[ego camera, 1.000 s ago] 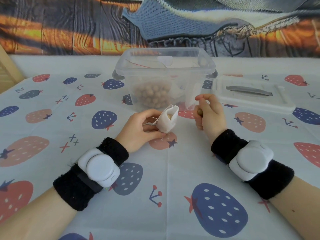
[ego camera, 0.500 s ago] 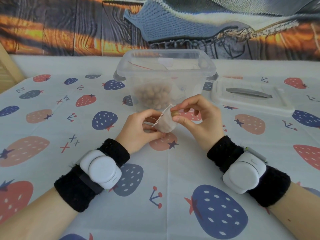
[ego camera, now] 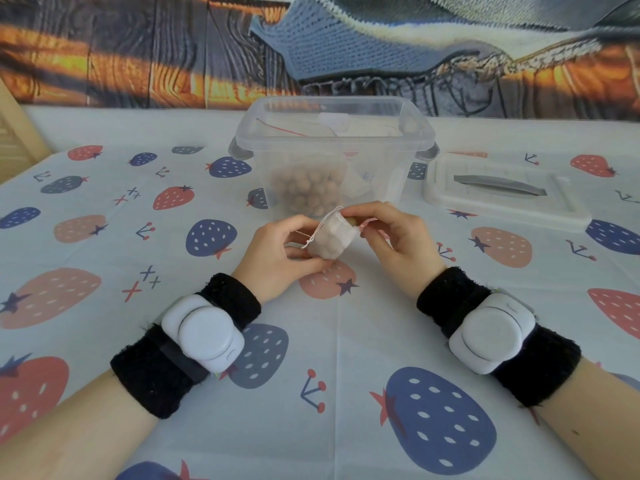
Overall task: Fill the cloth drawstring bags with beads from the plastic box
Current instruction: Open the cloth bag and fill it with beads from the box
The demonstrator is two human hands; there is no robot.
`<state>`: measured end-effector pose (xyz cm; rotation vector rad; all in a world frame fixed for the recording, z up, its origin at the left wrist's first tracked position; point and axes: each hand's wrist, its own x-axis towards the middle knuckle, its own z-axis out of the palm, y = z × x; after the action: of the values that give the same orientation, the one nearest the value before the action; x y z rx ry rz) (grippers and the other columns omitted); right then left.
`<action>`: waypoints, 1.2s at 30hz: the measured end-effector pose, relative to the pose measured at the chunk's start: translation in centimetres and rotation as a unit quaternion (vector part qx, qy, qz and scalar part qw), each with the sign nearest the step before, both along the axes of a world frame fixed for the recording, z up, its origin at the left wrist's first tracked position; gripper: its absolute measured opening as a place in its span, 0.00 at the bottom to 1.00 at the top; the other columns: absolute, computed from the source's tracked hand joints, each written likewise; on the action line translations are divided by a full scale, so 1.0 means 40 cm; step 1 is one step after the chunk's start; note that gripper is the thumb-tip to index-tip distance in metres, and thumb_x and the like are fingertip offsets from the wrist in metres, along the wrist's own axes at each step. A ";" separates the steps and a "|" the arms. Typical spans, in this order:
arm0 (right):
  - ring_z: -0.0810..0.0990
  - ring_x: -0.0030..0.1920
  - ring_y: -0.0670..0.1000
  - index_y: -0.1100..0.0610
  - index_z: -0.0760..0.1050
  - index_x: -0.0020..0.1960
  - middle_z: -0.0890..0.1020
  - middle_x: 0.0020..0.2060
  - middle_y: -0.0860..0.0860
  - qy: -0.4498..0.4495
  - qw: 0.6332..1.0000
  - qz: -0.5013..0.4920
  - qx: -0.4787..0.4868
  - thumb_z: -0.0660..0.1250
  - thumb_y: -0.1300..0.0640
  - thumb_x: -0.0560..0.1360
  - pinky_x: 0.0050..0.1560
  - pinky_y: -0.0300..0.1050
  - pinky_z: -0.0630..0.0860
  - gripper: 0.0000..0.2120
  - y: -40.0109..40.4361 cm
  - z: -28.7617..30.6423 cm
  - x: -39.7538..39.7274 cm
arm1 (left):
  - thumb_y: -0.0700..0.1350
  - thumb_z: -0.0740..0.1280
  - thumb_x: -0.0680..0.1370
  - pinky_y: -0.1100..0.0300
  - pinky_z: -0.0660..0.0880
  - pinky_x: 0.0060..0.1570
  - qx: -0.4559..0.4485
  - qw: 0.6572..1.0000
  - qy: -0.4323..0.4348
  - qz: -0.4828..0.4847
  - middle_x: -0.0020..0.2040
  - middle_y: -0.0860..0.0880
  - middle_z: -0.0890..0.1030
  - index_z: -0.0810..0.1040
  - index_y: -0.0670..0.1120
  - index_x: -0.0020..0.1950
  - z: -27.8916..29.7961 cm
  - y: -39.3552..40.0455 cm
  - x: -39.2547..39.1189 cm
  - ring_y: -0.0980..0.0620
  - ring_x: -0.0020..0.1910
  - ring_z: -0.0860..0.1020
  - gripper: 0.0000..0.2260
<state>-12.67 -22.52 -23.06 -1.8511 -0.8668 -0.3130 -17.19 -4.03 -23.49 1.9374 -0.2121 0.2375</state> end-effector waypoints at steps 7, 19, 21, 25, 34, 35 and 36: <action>0.72 0.39 0.44 0.58 0.80 0.52 0.76 0.39 0.39 -0.070 0.996 -0.039 -0.027 0.68 0.63 0.71 0.43 0.36 0.71 0.10 -0.004 0.001 0.005 | 0.32 0.74 0.68 0.63 0.77 0.50 -0.022 0.999 0.017 -0.022 0.50 0.44 0.82 0.79 0.42 0.55 0.001 0.000 -0.001 0.50 0.51 0.81 0.18; 0.69 0.37 0.45 0.60 0.81 0.51 0.75 0.38 0.48 -0.088 0.992 -0.083 -0.039 0.67 0.58 0.73 0.42 0.42 0.71 0.10 0.002 -0.001 0.001 | 0.40 0.75 0.70 0.63 0.76 0.51 0.010 0.999 0.006 -0.034 0.52 0.46 0.81 0.76 0.43 0.58 -0.005 -0.002 0.002 0.54 0.51 0.80 0.19; 0.69 0.37 0.46 0.60 0.82 0.50 0.76 0.38 0.50 -0.083 0.993 -0.082 -0.032 0.68 0.57 0.72 0.42 0.37 0.70 0.10 0.001 -0.001 0.002 | 0.39 0.73 0.72 0.64 0.75 0.49 -0.015 0.999 0.012 -0.026 0.51 0.46 0.81 0.75 0.43 0.58 -0.004 -0.002 0.003 0.54 0.49 0.80 0.17; 0.71 0.38 0.48 0.60 0.83 0.46 0.79 0.37 0.52 -0.082 0.993 -0.085 0.003 0.68 0.60 0.73 0.40 0.35 0.69 0.07 -0.002 -0.004 0.007 | 0.38 0.69 0.75 0.66 0.74 0.48 -0.026 0.999 0.006 -0.029 0.51 0.49 0.80 0.73 0.48 0.58 -0.004 0.001 0.005 0.57 0.48 0.80 0.14; 0.71 0.38 0.37 0.56 0.80 0.48 0.74 0.35 0.38 -0.035 0.998 -0.050 -0.031 0.72 0.53 0.67 0.41 0.30 0.65 0.11 0.001 0.003 -0.002 | 0.35 0.62 0.79 0.56 0.80 0.43 -0.063 0.997 0.012 -0.041 0.54 0.43 0.78 0.72 0.41 0.61 -0.005 0.006 0.010 0.47 0.40 0.81 0.11; 0.71 0.38 0.37 0.56 0.80 0.48 0.74 0.34 0.38 -0.027 0.998 -0.055 -0.030 0.72 0.53 0.66 0.41 0.29 0.65 0.12 0.001 0.002 -0.001 | 0.36 0.62 0.79 0.57 0.80 0.43 -0.061 0.997 0.014 -0.045 0.54 0.43 0.78 0.72 0.40 0.61 -0.005 0.006 0.011 0.47 0.40 0.81 0.11; 0.71 0.37 0.38 0.55 0.79 0.47 0.73 0.33 0.38 -0.023 0.998 -0.063 -0.023 0.73 0.54 0.66 0.42 0.29 0.65 0.11 0.000 0.001 0.000 | 0.37 0.63 0.79 0.57 0.80 0.43 -0.060 0.997 0.018 -0.051 0.53 0.42 0.79 0.73 0.39 0.62 -0.005 0.005 0.010 0.47 0.40 0.81 0.11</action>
<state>-12.66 -22.53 -23.01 -1.9515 -0.7957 -0.4177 -16.77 -3.84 -23.68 1.8051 -0.2655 0.1440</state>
